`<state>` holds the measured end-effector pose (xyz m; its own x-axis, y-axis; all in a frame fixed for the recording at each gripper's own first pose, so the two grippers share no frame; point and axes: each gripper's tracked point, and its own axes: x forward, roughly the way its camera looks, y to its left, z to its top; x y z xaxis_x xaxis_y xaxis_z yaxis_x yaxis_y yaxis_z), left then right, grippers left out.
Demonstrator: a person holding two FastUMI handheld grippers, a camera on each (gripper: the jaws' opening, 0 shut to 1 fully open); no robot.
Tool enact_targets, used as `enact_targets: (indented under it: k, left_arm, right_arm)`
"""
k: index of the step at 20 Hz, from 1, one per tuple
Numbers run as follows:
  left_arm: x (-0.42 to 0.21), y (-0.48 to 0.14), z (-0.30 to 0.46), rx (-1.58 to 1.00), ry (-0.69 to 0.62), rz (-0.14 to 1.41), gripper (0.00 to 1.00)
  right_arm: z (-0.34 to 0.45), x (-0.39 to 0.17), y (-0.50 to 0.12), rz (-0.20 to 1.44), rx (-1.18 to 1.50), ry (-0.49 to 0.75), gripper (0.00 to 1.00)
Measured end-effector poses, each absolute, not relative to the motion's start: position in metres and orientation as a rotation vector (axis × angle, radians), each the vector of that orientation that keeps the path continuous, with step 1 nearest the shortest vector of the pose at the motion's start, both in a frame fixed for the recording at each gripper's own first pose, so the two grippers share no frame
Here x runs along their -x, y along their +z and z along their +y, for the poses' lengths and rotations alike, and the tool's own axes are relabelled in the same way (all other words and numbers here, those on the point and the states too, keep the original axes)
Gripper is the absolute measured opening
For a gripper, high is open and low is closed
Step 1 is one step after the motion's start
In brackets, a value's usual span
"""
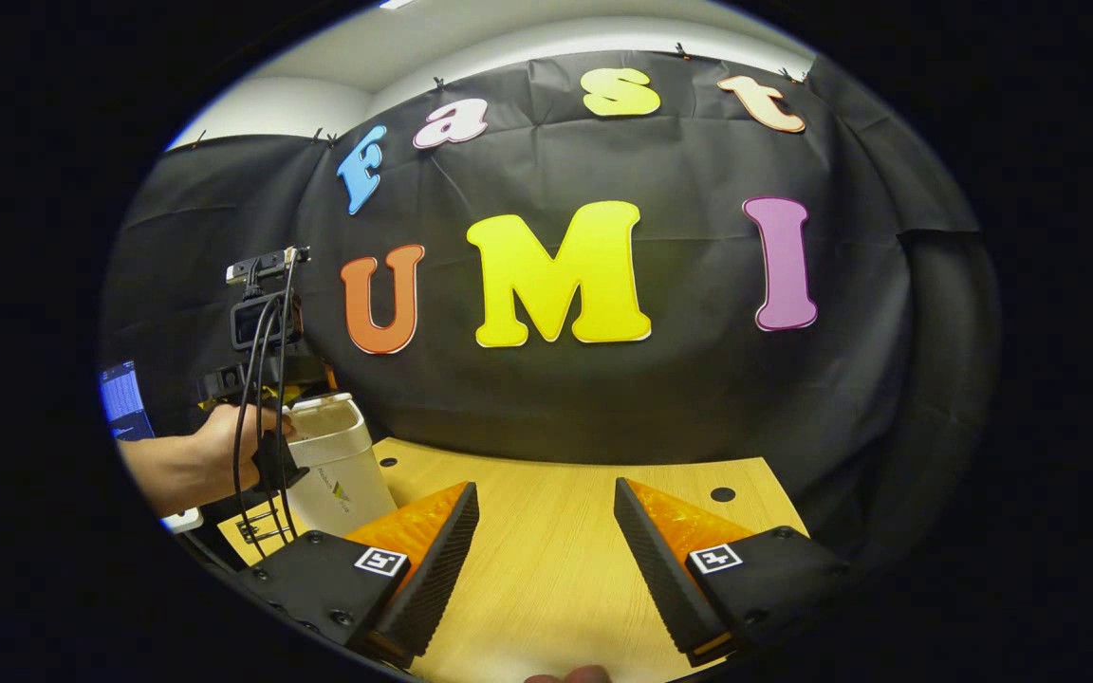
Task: Press the lid of the desktop garbage bin to open it, pick up the crumpled paper on the desktop and throw it into the bin, then pick up the pop can on the desktop and drop it into the bin, and finally close the garbage bin lid.
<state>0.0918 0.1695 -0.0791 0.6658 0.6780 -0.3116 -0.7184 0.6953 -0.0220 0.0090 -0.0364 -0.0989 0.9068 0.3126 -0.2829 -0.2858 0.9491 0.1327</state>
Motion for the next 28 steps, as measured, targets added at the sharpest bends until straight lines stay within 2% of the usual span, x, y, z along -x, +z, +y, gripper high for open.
enact_targets:
  k: [6, 10, 28]
  left_arm:
    - [-0.077, -0.116, 0.160, 0.166, 0.781, 0.362, 0.98]
    - [-0.082, -0.116, 0.159, 0.101, 0.742, 0.301, 0.99]
    - [-0.077, -0.117, 0.155, 0.014, 0.647, 0.271, 0.98]
  right_arm:
    - [-0.039, -0.006, -0.102, 0.317, -0.088, 0.317, 0.92]
    - [-0.035, -0.006, -0.104, 0.324, -0.092, 0.331, 0.92]
    - [-0.020, -0.001, -0.106, 0.327, -0.110, 0.341, 0.92]
